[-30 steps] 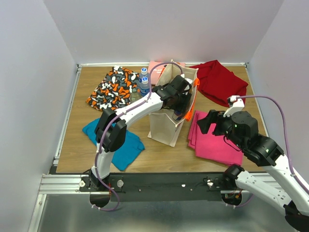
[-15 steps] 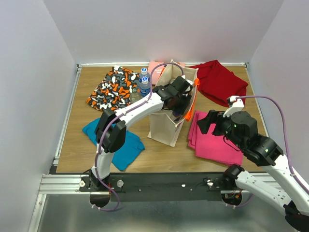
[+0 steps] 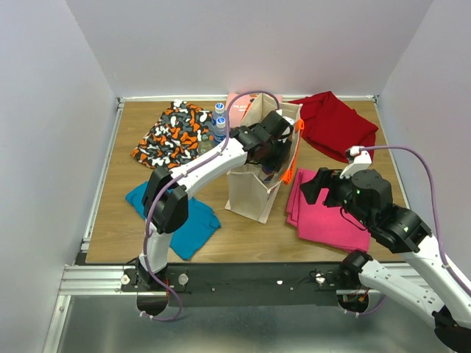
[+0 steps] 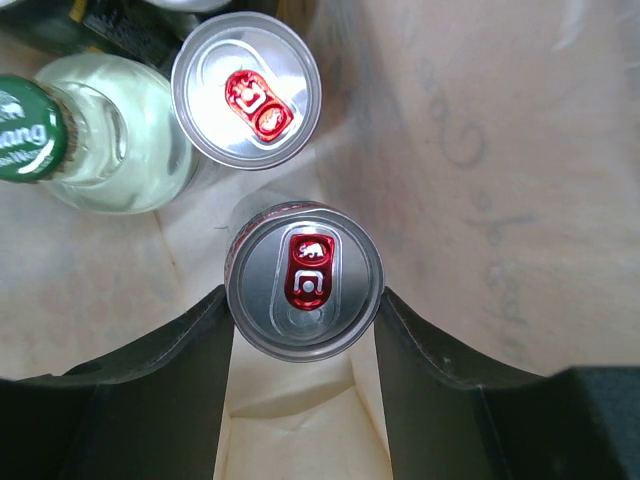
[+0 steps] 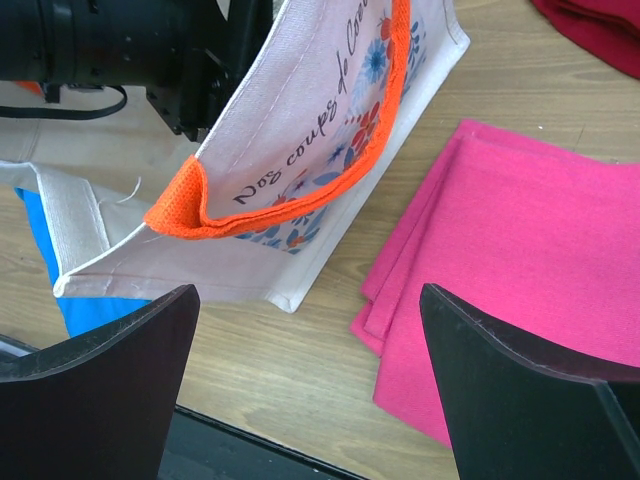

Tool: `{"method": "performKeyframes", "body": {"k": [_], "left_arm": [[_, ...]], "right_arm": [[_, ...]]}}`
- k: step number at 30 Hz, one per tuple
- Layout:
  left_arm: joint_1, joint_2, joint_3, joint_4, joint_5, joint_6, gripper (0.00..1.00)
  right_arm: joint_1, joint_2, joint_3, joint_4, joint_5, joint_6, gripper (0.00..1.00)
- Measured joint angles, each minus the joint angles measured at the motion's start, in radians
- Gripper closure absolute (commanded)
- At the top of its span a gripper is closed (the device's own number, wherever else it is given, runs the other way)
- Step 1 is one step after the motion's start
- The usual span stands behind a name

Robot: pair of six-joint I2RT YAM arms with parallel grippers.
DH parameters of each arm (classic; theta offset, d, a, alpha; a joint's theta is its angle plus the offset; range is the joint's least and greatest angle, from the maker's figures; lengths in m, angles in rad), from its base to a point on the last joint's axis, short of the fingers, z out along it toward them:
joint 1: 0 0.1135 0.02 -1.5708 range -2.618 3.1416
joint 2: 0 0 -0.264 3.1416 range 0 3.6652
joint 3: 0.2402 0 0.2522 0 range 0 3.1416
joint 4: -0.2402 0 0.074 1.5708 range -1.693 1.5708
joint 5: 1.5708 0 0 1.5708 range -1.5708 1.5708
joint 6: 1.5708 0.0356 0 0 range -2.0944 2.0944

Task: Take the beverage out of the canvas bag
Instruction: Take out the drink from the canvas bag.

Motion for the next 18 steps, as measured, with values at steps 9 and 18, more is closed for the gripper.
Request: {"method": "performKeyframes", "body": {"k": [9, 18], "left_arm": [[0.0, -0.022, 0.033, -0.016, 0.0, 0.01, 1.0], [0.0, -0.034, 0.065, -0.055, 0.0, 0.019, 1.0]], "right_arm": [[0.0, -0.003, -0.006, 0.001, 0.0, 0.0, 0.0], [0.0, -0.003, -0.008, 0.001, 0.0, 0.0, 0.0]]}}
